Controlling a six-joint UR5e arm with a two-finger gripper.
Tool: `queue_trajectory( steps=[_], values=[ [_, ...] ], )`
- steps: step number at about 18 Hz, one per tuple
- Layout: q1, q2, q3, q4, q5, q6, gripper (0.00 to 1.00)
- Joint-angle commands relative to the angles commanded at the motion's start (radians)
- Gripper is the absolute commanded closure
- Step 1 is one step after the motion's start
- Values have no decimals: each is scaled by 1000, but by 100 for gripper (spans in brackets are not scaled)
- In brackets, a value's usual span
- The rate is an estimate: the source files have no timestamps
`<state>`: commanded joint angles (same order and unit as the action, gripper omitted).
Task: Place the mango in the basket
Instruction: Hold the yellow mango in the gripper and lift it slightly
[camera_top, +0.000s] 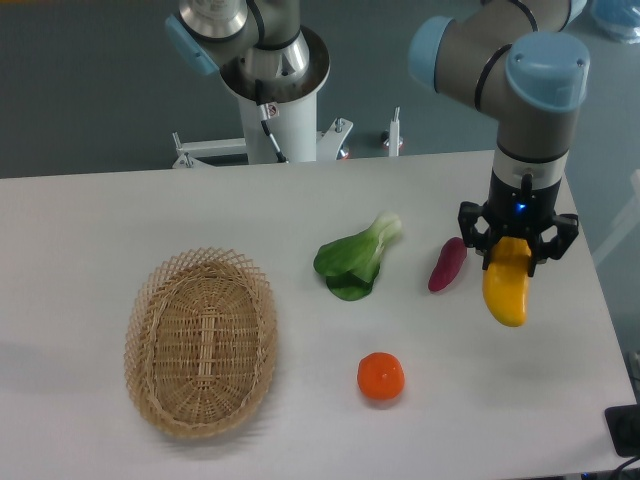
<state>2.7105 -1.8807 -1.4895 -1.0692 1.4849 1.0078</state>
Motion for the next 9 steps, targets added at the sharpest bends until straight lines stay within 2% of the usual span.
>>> queue_trajectory(
  steps=[7, 9],
  values=[
    [-17, 0, -3, 3, -14, -28, 45],
    [-32, 0, -8, 5, -21, -83, 45]
  ],
)
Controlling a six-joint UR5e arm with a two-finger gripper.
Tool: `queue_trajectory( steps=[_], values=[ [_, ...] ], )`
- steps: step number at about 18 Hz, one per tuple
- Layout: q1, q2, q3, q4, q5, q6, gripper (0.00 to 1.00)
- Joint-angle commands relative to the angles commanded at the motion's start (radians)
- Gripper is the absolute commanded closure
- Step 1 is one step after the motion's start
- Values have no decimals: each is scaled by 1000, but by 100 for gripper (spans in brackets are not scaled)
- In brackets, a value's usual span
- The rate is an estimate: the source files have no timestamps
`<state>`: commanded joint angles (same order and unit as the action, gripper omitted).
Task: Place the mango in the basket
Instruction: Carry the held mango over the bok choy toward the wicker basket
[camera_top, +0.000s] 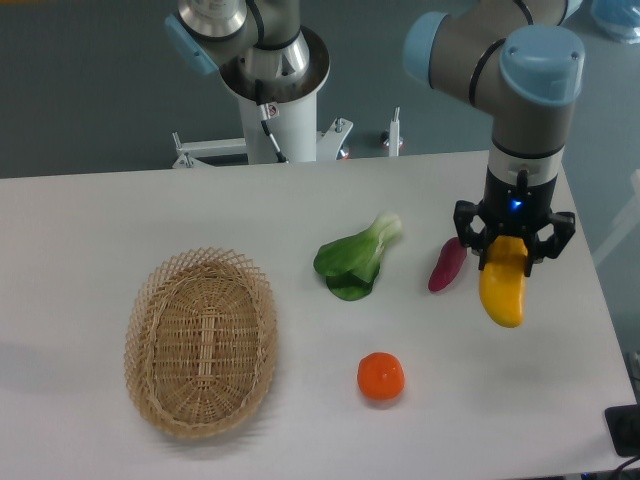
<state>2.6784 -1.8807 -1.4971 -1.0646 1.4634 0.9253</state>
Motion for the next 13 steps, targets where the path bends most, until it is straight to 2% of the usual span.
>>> queue_trajectory(
  steps=[7, 10, 11, 13],
  values=[
    [-138, 0, -26, 8, -8, -212, 44],
    [-234, 3, -40, 9, -6, -348, 44],
    [-282, 5, -51, 9, -6, -408, 44],
    [-351, 20, -118, 20, -5, -462, 44]
  ],
)
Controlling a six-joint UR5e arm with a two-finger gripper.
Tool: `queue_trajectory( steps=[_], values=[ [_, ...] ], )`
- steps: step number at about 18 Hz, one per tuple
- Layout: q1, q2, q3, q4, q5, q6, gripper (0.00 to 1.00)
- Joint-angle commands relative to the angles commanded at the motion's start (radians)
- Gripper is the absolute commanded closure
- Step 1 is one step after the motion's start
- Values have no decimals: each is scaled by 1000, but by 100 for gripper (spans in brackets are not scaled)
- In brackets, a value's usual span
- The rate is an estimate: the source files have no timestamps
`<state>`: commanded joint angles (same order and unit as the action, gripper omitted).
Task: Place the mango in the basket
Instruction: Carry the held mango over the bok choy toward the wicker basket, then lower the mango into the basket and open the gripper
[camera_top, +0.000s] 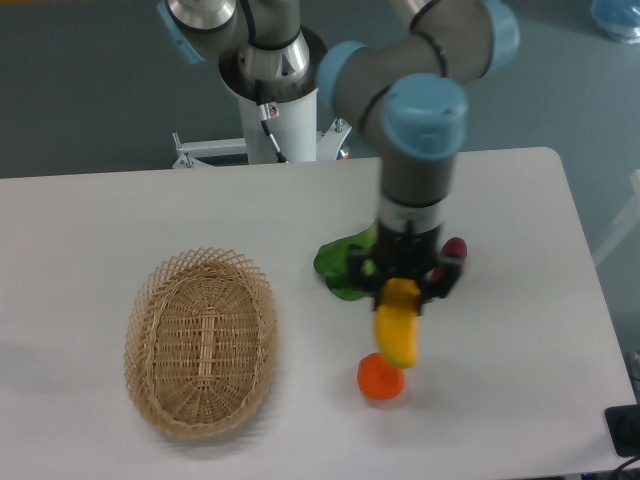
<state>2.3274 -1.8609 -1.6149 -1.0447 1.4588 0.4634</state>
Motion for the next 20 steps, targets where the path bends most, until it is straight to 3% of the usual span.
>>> queue_trajectory(
  steps=[5, 9, 10, 11, 13, 18, 20],
  values=[
    [-135, 8, -79, 40, -2, -104, 44],
    [-219, -59, -83, 46, 0, -141, 43],
    [-233, -81, -82, 61, 2, -141, 43],
    [-250, -110, -85, 116, 5, -138, 43],
    [-269, -136, -88, 164, 12, -131, 43],
    [-272, -144, -109, 170, 14, -92, 43],
    [-272, -144, -109, 172, 14, -92, 31]
  ],
)
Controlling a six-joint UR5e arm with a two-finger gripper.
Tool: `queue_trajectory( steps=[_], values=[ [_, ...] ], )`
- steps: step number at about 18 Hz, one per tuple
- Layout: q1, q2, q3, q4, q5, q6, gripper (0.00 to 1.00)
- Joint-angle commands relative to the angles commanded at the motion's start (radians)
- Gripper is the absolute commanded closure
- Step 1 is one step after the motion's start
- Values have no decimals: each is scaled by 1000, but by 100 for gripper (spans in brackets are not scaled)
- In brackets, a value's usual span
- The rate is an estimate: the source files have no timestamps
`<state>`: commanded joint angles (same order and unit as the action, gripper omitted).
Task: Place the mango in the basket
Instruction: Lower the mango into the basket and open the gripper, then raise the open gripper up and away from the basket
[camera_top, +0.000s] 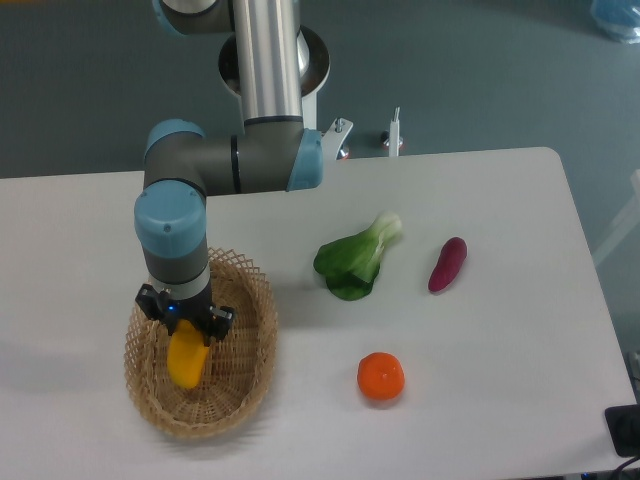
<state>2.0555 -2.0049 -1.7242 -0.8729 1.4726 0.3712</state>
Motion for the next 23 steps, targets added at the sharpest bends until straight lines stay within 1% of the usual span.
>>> queue_trajectory(
  steps=[1, 2, 6, 8, 11, 14, 15, 16, 17, 19, 21, 23],
  values=[
    [0, 0, 5, 0, 0, 0, 9],
    [2, 2, 11, 2, 6, 0, 0],
    [18, 20, 15, 2, 26, 0, 0],
    [44, 50, 18, 2, 28, 2, 0],
    [90, 80, 49, -2, 26, 6, 0],
    [126, 84, 69, -2, 28, 26, 0],
    [155, 98, 71, -5, 28, 53, 0],
    [164, 112, 74, -11, 29, 81, 0],
    [170, 113, 75, -23, 29, 118, 0],
    [195, 115, 71, -23, 31, 143, 0],
    [216, 115, 60, -20, 55, 152, 0],
    [242, 133, 61, -23, 61, 185, 0]
  ],
)
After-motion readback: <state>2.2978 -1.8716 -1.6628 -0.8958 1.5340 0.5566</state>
